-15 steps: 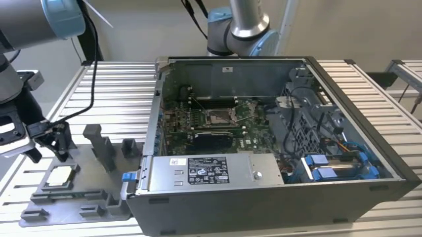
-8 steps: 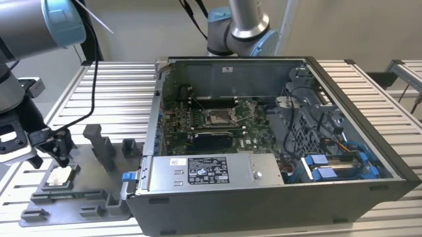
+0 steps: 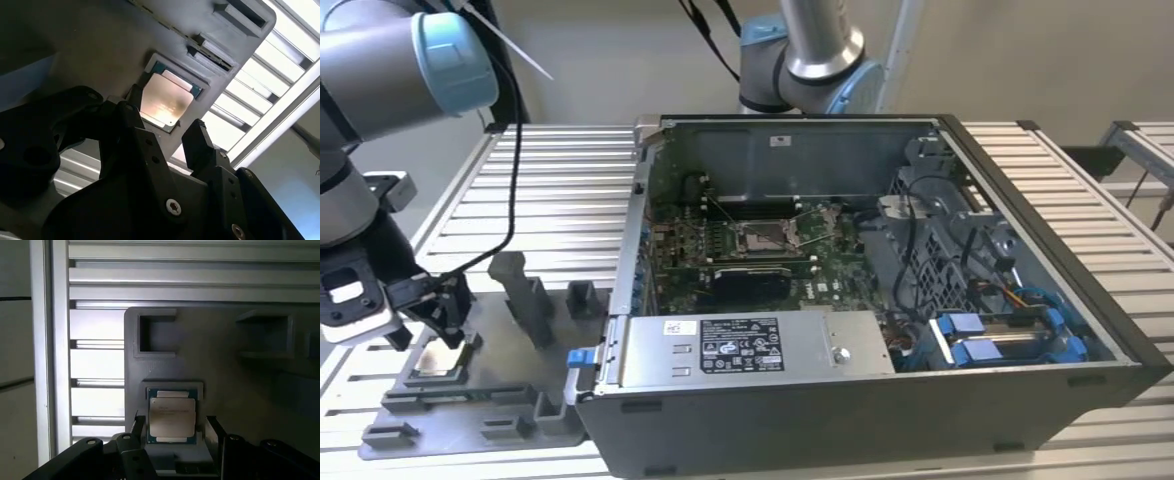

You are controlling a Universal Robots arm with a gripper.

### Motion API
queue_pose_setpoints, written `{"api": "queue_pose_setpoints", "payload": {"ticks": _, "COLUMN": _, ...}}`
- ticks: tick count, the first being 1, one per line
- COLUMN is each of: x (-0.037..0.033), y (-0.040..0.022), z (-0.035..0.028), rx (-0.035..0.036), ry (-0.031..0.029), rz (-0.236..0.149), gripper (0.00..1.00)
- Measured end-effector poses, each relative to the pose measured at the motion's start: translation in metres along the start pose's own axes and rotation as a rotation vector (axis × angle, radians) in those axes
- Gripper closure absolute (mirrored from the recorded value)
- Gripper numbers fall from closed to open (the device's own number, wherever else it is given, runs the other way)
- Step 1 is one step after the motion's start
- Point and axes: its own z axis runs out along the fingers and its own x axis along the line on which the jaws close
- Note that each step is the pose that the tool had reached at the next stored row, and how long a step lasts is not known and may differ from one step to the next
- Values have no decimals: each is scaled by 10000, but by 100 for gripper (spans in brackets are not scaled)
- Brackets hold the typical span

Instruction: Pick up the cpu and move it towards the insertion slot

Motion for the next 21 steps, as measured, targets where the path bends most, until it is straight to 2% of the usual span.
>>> {"api": "queue_pose_setpoints", "payload": {"ticks": 12, "x": 13, "y": 1, "z": 202, "rx": 0, "ry": -1, "rz": -16, "gripper": 0}}
{"api": "queue_pose_setpoints", "payload": {"ticks": 18, "x": 14, "y": 1, "z": 250, "rx": 0, "ry": 0, "rz": -86, "gripper": 0}}
{"api": "queue_pose_setpoints", "payload": {"ticks": 21, "x": 14, "y": 1, "z": 253, "rx": 0, "ry": 0, "rz": -110, "gripper": 0}}
